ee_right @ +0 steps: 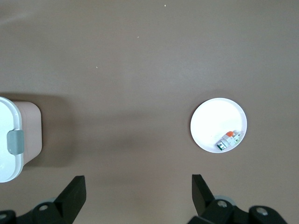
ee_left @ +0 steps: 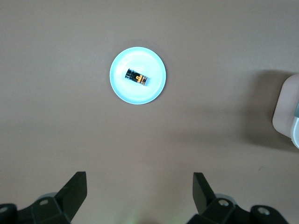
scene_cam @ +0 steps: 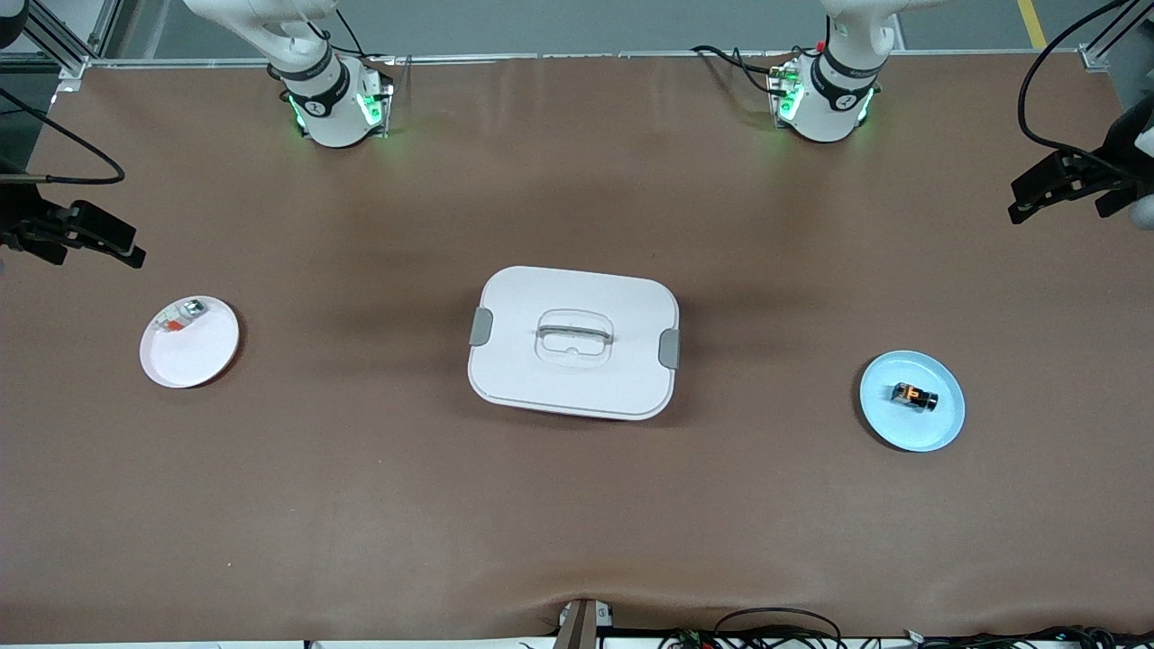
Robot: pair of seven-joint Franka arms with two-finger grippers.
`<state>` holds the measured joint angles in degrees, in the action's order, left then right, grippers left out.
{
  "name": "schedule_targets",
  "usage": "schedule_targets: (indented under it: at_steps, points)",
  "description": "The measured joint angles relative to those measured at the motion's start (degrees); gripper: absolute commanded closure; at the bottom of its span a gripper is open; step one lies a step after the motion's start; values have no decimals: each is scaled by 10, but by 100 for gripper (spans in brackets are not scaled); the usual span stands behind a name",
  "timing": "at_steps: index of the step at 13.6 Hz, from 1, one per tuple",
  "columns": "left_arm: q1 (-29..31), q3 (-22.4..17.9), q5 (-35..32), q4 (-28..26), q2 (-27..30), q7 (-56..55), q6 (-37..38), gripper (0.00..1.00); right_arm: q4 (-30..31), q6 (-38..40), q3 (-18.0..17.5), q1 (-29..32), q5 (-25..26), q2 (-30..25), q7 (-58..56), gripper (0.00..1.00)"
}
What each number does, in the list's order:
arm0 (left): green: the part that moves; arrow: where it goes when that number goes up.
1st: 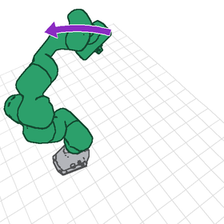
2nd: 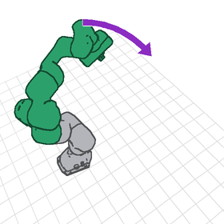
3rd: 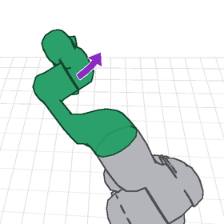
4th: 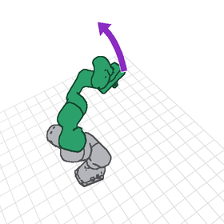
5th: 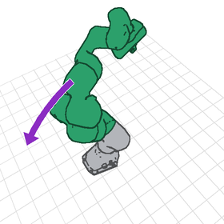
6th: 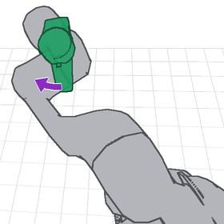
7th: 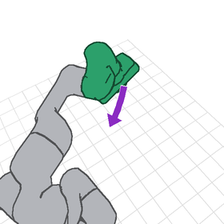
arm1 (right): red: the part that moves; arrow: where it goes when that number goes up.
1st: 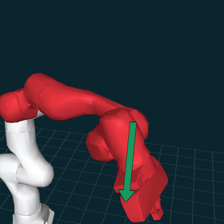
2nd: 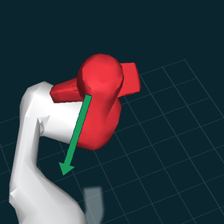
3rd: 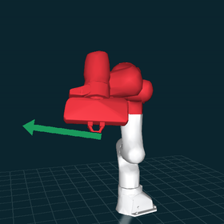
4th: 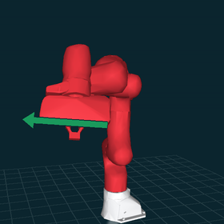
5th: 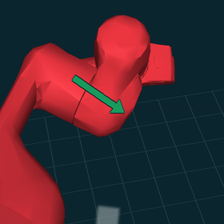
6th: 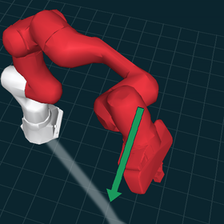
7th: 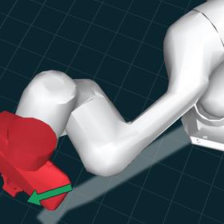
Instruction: Transfer orange switch to right arm and place
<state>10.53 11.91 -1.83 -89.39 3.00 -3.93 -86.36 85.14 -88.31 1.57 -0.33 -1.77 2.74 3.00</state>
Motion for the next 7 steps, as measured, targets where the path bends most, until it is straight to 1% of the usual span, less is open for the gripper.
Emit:
schedule_targets:
  at_steps: [7]
  points:
    - [1, 0, 0, 1, -7, 0, 0, 0, 0, 0, 0, 0, 0, 0, 0, 0]
